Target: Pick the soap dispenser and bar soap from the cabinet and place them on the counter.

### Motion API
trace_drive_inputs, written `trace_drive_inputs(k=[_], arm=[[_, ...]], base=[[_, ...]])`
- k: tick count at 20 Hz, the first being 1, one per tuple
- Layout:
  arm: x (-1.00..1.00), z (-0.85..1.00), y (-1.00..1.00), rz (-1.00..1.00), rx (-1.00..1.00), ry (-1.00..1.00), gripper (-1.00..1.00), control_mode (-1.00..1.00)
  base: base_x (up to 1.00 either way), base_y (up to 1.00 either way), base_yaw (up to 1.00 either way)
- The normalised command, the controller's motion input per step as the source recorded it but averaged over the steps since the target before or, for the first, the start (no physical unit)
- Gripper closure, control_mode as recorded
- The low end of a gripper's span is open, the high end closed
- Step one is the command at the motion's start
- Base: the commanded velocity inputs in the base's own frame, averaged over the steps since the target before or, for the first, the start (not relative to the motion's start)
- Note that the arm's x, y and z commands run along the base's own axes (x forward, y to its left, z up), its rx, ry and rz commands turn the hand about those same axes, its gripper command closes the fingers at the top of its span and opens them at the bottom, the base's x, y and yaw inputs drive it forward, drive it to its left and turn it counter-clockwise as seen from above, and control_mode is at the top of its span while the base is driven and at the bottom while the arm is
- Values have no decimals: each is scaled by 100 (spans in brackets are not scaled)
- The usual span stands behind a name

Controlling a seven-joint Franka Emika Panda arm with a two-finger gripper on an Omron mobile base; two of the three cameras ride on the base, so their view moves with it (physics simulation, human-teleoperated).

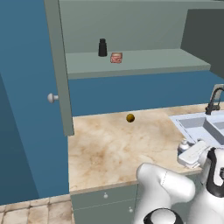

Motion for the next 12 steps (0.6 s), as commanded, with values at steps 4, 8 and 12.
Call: trace_drive_inputs(k=[4, 8, 12], arm=[[29, -37, 11, 0, 0, -5, 100, -100], [23, -47, 10, 0, 0, -8, 100, -100], [18, -38, 8, 0, 0, -10, 100, -100]], base=[[0, 0, 0], [0, 0, 0], [0, 0, 0]])
